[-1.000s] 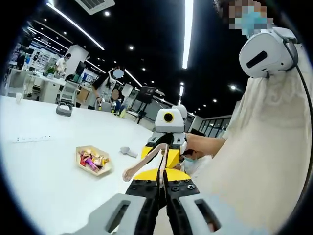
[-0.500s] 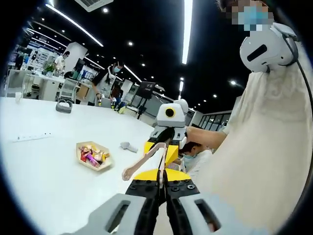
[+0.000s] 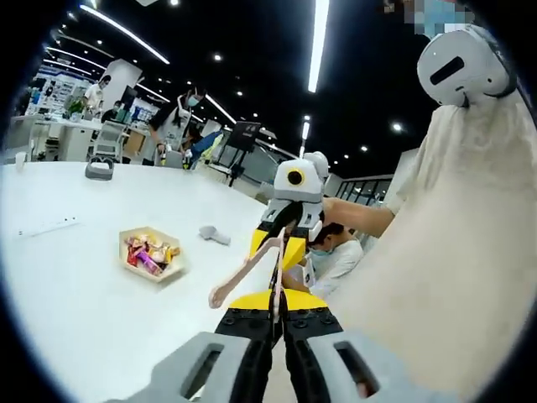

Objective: Place the target food into the container with the food tongs after gripping and lifting it, then release it inside without dropping or visibly crushing the food.

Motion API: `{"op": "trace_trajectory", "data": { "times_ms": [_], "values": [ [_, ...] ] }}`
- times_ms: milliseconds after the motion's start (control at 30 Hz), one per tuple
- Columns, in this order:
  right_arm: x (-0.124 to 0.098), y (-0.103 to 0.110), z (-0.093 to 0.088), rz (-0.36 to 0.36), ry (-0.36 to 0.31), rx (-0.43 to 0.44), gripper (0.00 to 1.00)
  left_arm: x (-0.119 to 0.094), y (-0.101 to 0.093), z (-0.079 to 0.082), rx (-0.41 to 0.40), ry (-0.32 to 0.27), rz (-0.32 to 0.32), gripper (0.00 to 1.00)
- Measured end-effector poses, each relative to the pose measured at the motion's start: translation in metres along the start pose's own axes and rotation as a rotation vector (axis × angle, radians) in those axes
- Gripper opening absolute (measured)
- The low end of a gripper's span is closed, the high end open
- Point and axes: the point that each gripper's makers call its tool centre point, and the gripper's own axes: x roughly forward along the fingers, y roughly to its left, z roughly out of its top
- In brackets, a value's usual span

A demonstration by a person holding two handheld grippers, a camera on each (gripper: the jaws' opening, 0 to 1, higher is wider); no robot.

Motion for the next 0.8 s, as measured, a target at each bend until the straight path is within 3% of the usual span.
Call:
{"op": "trace_trajectory", "data": {
  "times_ms": [167, 267, 467, 533, 633, 800],
  "values": [
    [-0.004, -0.008, -0.013, -0.040, 0.055, -0.016, 0.21, 0.011, 0.003, -0.007, 0.012, 0.045, -0.002, 0.00],
    [-0.007, -0.030, -0.038, -0.118, 0.138, -0.043, 0.21, 0.031, 0.014, -0.019, 0.032, 0.103, 0.017, 0.00],
    [-0.017, -0.058, -0.069, -0.180, 0.187, -0.030, 0.21, 0.061, 0.035, -0.038, 0.043, 0.164, 0.069, 0.01],
    [-0.017, -0.065, -0.079, -0.190, 0.221, -0.035, 0.21, 0.068, 0.043, -0.051, 0.090, 0.230, 0.097, 0.01],
    [-0.018, -0.075, -0.095, -0.209, 0.279, -0.052, 0.21, 0.081, 0.048, -0.060, 0.095, 0.251, 0.106, 0.01],
    [-0.020, -0.088, -0.111, -0.226, 0.309, -0.059, 0.21, 0.094, 0.059, -0.073, 0.103, 0.289, 0.129, 0.01]
  ]
}}
